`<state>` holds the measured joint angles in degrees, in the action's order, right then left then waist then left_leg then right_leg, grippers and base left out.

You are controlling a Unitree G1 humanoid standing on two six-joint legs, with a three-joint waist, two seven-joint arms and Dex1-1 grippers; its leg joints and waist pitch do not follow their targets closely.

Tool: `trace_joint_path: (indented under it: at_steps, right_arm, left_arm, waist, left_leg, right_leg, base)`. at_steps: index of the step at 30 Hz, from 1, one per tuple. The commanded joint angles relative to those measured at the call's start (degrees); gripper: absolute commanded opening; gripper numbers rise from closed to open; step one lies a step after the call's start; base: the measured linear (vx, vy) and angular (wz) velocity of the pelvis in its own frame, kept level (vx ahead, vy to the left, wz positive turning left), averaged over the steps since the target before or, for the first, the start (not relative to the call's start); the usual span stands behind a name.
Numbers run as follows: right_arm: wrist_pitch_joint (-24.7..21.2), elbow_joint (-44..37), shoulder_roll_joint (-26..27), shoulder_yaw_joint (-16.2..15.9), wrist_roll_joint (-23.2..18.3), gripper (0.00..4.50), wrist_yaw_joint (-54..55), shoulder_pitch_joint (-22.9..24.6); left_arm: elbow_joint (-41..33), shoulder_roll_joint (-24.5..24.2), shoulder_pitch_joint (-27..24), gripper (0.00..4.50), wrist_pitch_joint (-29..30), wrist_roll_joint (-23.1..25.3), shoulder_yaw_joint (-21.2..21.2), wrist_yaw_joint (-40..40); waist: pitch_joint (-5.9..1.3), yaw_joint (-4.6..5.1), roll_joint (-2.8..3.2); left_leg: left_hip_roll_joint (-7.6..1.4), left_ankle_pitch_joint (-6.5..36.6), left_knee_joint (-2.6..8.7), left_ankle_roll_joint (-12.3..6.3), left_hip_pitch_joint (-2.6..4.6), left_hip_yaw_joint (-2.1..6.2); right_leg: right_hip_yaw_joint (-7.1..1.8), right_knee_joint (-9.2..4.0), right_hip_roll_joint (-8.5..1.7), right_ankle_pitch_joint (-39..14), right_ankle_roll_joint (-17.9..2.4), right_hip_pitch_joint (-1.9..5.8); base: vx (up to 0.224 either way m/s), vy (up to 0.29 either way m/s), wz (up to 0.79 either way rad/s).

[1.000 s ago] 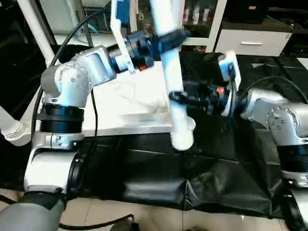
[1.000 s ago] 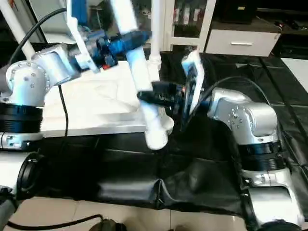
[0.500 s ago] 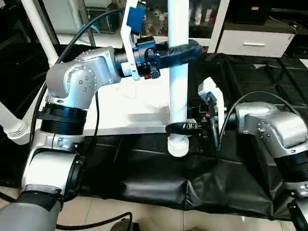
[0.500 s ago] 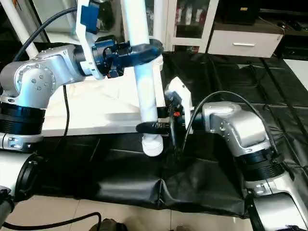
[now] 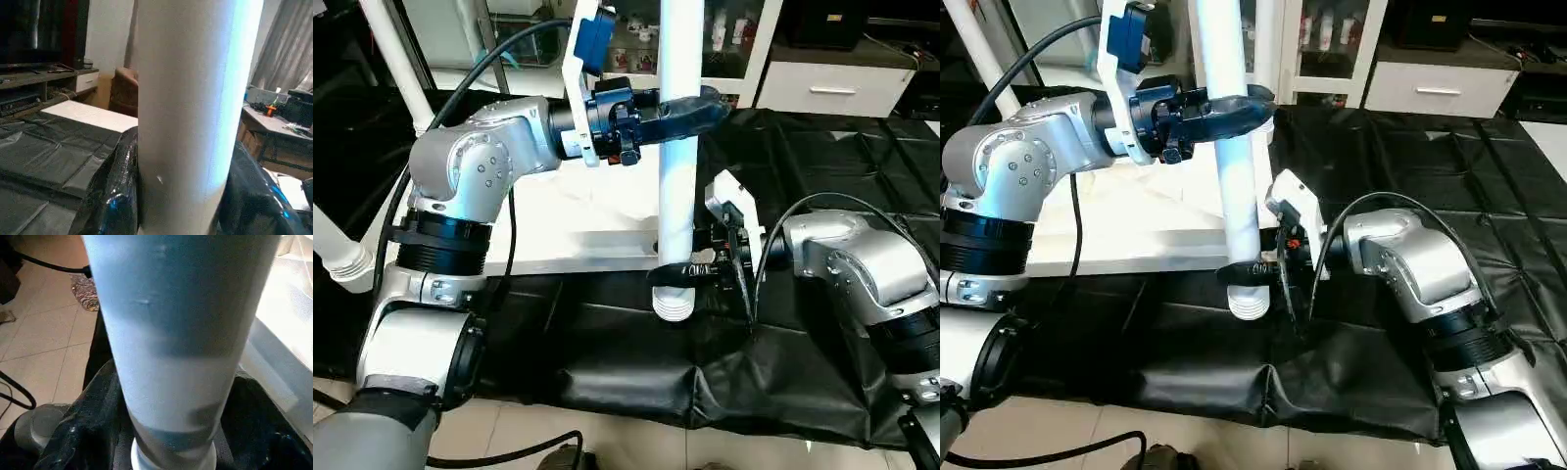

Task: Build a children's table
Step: Insert table leg to table base

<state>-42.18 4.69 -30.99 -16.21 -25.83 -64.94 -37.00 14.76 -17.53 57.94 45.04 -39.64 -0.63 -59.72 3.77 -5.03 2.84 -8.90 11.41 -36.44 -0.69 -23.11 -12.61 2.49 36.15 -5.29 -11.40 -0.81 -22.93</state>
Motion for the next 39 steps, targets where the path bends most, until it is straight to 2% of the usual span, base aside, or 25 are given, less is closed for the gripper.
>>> trace_joint_path:
  at_steps: [1, 5, 6, 13, 14, 15, 17, 18, 20, 21, 23, 24, 25, 26, 28, 29, 30, 31, 34, 35, 36, 37, 38, 39]
  right_arm:
    - [0.65, 0.00, -0.17, -0.61, 0.78, 2.54, -0.59, 0.09]
    - [0.52, -0.17, -0.47, -0.87, 0.59, 2.35, -1.60, 0.17]
    - [0.35, -0.42, -0.58, -1.00, 0.46, 2.11, -1.91, 0.27]
    - [0.42, -0.42, -0.83, -1.08, 0.63, 1.91, -2.74, 0.45]
    - [0.89, 0.12, -0.29, -0.51, 0.99, 1.90, -1.95, 0.42]
    - [1.20, 0.66, 0.24, 0.15, 1.31, 1.88, -0.93, 0.33]
    - [1.53, 1.31, 0.89, 1.03, 1.70, 1.88, 0.33, 0.22]
    - [1.86, 1.90, 1.41, 1.91, 1.90, 1.88, 1.61, 0.11]
    - [2.58, 3.07, 2.33, 3.55, 2.16, 1.87, 4.12, -0.05]
    - [3.01, 3.70, 2.80, 4.51, 2.34, 1.86, 5.80, -0.09]
    - [4.89, 6.47, 4.05, 6.92, 3.41, 1.86, 10.49, -0.61]
    - [6.04, 8.42, 4.69, 8.38, 3.95, 1.86, 13.11, -1.02]
    - [6.86, 9.82, 5.07, 9.45, 4.33, 1.86, 15.02, -1.32]
    - [7.40, 10.65, 5.26, 10.15, 4.64, 1.86, 16.20, -1.46]
    - [9.54, 13.11, 5.42, 11.83, 5.80, 1.85, 19.44, -1.76]
    - [11.05, 14.57, 5.43, 13.06, 6.57, 1.85, 21.91, -1.74]
    - [11.66, 15.17, 5.43, 13.62, 6.85, 1.85, 23.00, -1.70]
    - [12.50, 15.87, 5.27, 14.82, 7.08, 1.85, 24.75, -1.45]
    - [13.38, 16.34, 4.93, 16.31, 6.96, 1.85, 25.96, -0.69]
    - [13.38, 16.34, 4.93, 16.31, 6.96, 1.85, 25.96, -0.69]
    - [13.17, 15.47, 4.64, 16.49, 6.80, 1.85, 25.25, 0.29]
    - [12.99, 14.96, 4.62, 16.50, 6.80, 1.85, 24.85, 0.66]
    - [12.89, 14.58, 4.60, 16.47, 6.82, 1.85, 24.68, 0.85]
    - [12.23, 13.89, 4.66, 16.45, 6.60, 1.85, 24.45, 1.00]
  left_arm:
    - [-1.75, -0.34, 0.03, 1.66, -0.36, 0.27, -0.42, -0.49]
    - [-1.61, -0.21, 0.16, 1.66, -0.39, 0.46, -0.40, -0.56]
    - [-1.63, -0.29, 0.11, 1.66, -0.41, 0.48, -0.39, -0.64]
    - [-0.90, 0.00, 0.24, 1.66, -1.37, 1.85, -0.19, 1.23]
    - [-0.20, -0.25, 0.28, 1.66, -0.10, 1.32, 0.07, 1.18]
    - [0.11, -0.24, 0.12, 2.22, 0.66, 0.62, 0.57, 1.12]
    - [0.62, 0.00, -0.03, 2.36, 1.22, 0.08, 1.37, 1.87]
    - [1.10, 0.26, -0.16, 2.36, 1.48, -0.19, 2.09, 2.80]
    - [1.53, 0.45, -0.68, 2.38, 1.31, -0.40, 3.07, 3.84]
    - [1.36, 0.31, -1.11, 2.77, 1.28, -0.61, 3.18, 3.41]
    - [1.39, 0.22, -2.12, 2.78, 0.94, -0.41, 3.48, 3.66]
    - [1.27, -0.04, -3.00, 2.94, 0.16, 0.27, 3.16, 3.50]
    - [1.43, -0.01, -3.64, 3.11, -1.12, 1.16, 3.05, 3.96]
    - [1.81, 0.08, -4.06, 3.11, -2.56, 2.12, 2.99, 4.48]
    - [2.80, -0.34, -5.71, 3.26, -6.65, 4.85, 2.00, 4.14]
    - [3.23, -1.63, -7.88, 3.26, -10.56, 8.50, -1.19, 2.45]
    - [3.35, -2.30, -8.95, 3.26, -12.45, 10.35, -2.92, 1.58]
    - [3.55, -3.18, -10.95, 3.26, -15.18, 13.21, -6.24, -0.15]
    - [5.21, -3.61, -13.33, 3.26, -20.35, 18.79, -11.50, -0.12]
    - [5.21, -3.61, -13.33, 3.26, -20.35, 18.79, -11.50, -0.12]
    - [10.28, -4.12, -14.58, 3.26, -29.01, 26.50, -17.84, 0.68]
    - [12.77, -4.18, -15.02, 3.26, -32.44, 29.39, -20.05, 0.53]
    - [14.05, -4.09, -15.18, 3.26, -33.83, 30.52, -20.91, 0.48]
    - [15.60, -3.92, -15.05, 3.26, -34.94, 31.42, -21.35, 0.74]
  waist:
    - [-4.82, 0.15, -0.75]
    - [-4.86, 0.14, -0.69]
    - [-4.88, 0.13, -0.71]
    - [-4.86, 0.15, -0.74]
    - [-4.87, 0.15, -0.70]
    - [-4.89, 0.16, -0.66]
    - [-4.92, 0.21, -0.67]
    - [-4.90, 0.29, -0.87]
    - [-4.93, 0.28, -0.78]
    - [-4.94, 0.31, -0.60]
    - [-4.93, 0.36, -0.45]
    - [-4.97, 0.39, -0.49]
    - [-5.01, 0.54, -0.24]
    - [-4.98, 0.68, -0.37]
    - [-5.02, 0.53, 0.01]
    - [-5.07, 0.61, 0.28]
    - [-5.12, 0.64, 0.15]
    - [-5.09, 0.85, -0.45]
    - [-5.16, 0.93, -0.10]
    - [-5.23, 0.93, -0.08]
    - [-5.11, 0.82, -0.47]
    - [-5.04, 0.94, -0.47]
    - [-5.09, 0.96, -0.44]
    - [-5.18, 0.97, 0.23]
  left_leg:
    - [-4.13, 4.30, 4.13, -1.32, 2.11, 2.41]
    - [-4.12, 4.11, 4.10, -1.35, 2.14, 2.39]
    - [-4.10, 3.92, 4.08, -1.50, 2.12, 2.39]
    - [-4.15, 4.13, 4.05, -1.62, 2.11, 2.41]
    - [-4.15, 4.16, 4.03, -1.60, 2.14, 2.43]
    - [-4.14, 3.91, 4.03, -1.56, 2.14, 2.40]
    - [-4.08, 3.88, 4.01, -1.58, 2.16, 2.38]
    - [-4.07, 3.97, 4.02, -1.58, 2.08, 2.40]
    - [-4.00, 3.91, 3.98, -1.33, 2.12, 2.38]
    - [-4.03, 4.11, 4.03, -0.98, 2.19, 2.41]
    - [-4.00, 3.99, 4.07, -0.85, 2.20, 2.39]
    - [-3.99, 3.97, 4.09, -0.57, 2.26, 2.38]
    - [-3.90, 4.10, 4.08, -0.17, 2.24, 2.38]
    - [-3.83, 4.38, 4.13, 0.05, 2.29, 2.32]
    - [-3.80, 4.91, 4.17, 0.93, 2.55, 2.25]
    - [-3.77, 4.50, 4.23, 1.17, 2.35, 2.38]
    - [-3.85, 4.57, 4.32, 0.99, 2.43, 2.49]
    - [-3.83, 4.44, 4.36, 0.67, 2.31, 2.45]
    - [-3.83, 4.49, 4.29, 0.37, 2.35, 2.29]
    - [-3.87, 4.44, 4.27, 0.29, 2.34, 2.31]
    - [-3.89, 4.72, 4.34, -0.47, 2.19, 2.49]
    - [-3.86, 5.61, 4.36, -0.62, 2.17, 2.48]
    - [-4.00, 5.89, 4.43, -0.34, 2.22, 2.46]
    - [-4.07, 5.82, 4.42, 0.14, 2.29, 2.52]
  right_leg:
    - [-2.10, -3.23, -3.63, -3.38, -15.45, 2.56]
    - [-2.08, -3.18, -3.58, -2.81, -15.58, 2.53]
    - [-2.07, -3.12, -3.57, -2.46, -15.68, 2.55]
    - [-2.08, -3.20, -3.58, -2.99, -15.63, 2.56]
    - [-2.08, -3.19, -3.62, -3.03, -15.61, 2.56]
    - [-2.08, -3.13, -3.60, -2.77, -15.67, 2.50]
    - [-2.05, -3.13, -3.58, -2.68, -15.81, 2.49]
    - [-2.06, -3.14, -3.59, -2.70, -15.87, 2.53]
    - [-2.06, -3.17, -3.59, -2.93, -15.88, 2.45]
    - [-2.06, -3.23, -3.58, -3.15, -15.59, 2.45]
    - [-2.08, -3.25, -3.56, -2.84, -15.48, 2.39]
    - [-2.04, -3.25, -3.52, -2.72, -15.38, 2.30]
    - [-2.00, -3.37, -3.45, -2.80, -15.21, 2.19]
    - [-2.01, -3.42, -3.36, -2.92, -15.14, 2.26]
    - [-2.00, -3.49, -3.19, -2.76, -14.71, 2.26]
    - [-1.93, -3.28, -3.17, -2.03, -14.25, 2.45]
    - [-1.89, -3.49, -3.25, -2.06, -13.85, 2.37]
    - [-1.93, -3.55, -3.26, -1.96, -13.41, 2.48]
    - [-2.00, -3.44, -3.30, -2.24, -13.21, 2.50]
    - [-2.00, -3.40, -3.33, -1.93, -13.20, 2.51]
    - [-2.05, -3.77, -3.40, -2.55, -13.04, 2.50]
    - [-2.13, -3.92, -3.47, -3.75, -12.32, 2.59]
    - [-2.16, -3.81, -3.58, -3.85, -12.20, 2.66]
    - [-2.11, -3.57, -3.69, -3.28, -12.45, 2.58]
  base:
    - [0.000, 0.000, 0.00]
    - [0.000, 0.000, 0.00]
    - [0.000, 0.000, 0.00]
    - [0.000, 0.000, 0.00]
    - [0.000, 0.000, 0.00]
    - [0.000, 0.000, 0.00]
    - [0.000, 0.000, 0.00]
    - [0.000, 0.000, 0.00]
    - [0.000, 0.000, 0.00]
    - [0.000, 0.000, 0.00]
    - [0.000, 0.000, 0.00]
    - [0.000, 0.000, 0.00]
    - [0.000, 0.000, 0.00]
    - [0.000, 0.000, 0.00]
    - [0.000, 0.000, 0.00]
    - [0.000, 0.000, 0.00]
    - [0.000, 0.000, 0.00]
    - [0.000, 0.000, 0.00]
    - [0.000, 0.000, 0.00]
    - [0.000, 0.000, 0.00]
    - [0.000, 0.000, 0.00]
    - [0.000, 0.000, 0.00]
    - [0.000, 0.000, 0.00]
    - [0.000, 0.000, 0.00]
